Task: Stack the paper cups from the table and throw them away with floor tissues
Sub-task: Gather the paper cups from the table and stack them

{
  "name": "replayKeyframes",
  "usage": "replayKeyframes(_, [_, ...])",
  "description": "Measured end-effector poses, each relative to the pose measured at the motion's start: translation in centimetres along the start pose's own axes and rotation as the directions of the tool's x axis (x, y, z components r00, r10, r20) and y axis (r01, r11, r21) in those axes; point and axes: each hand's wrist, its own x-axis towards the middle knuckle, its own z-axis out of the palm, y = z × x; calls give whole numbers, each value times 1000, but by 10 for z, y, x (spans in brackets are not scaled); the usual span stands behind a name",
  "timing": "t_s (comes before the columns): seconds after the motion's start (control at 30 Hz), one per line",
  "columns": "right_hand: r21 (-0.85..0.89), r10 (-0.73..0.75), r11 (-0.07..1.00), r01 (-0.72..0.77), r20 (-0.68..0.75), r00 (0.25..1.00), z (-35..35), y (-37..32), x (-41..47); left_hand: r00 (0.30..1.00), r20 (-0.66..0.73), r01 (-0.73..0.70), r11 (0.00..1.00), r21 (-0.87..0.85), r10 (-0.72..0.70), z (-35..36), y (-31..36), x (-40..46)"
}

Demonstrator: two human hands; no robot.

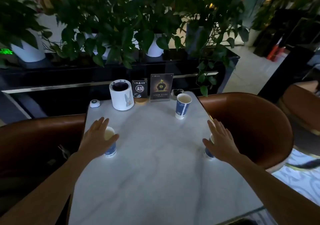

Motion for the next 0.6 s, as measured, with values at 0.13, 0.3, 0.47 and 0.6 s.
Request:
replayKeyframes(0.13, [-41, 77, 997, -73, 120, 990, 12, 14, 1, 998, 56, 17, 998, 64, -21, 7, -3, 3])
replayKeyframes(0.3, [15, 74, 997, -78, 184, 980, 21, 20, -7, 996, 86, -14, 993, 119, 4, 20, -7, -2])
replayKeyframes(0.47, [62, 87, 993, -101, 196, 977, 26, 20, -11, 985, 165, 30, 990, 140, -53, 32, -10, -7])
replayKeyframes(0.6, [68, 108, 990, -123, 192, 975, 28, 18, -8, 984, 165, 49, 990, 132, -70, 41, -11, -6])
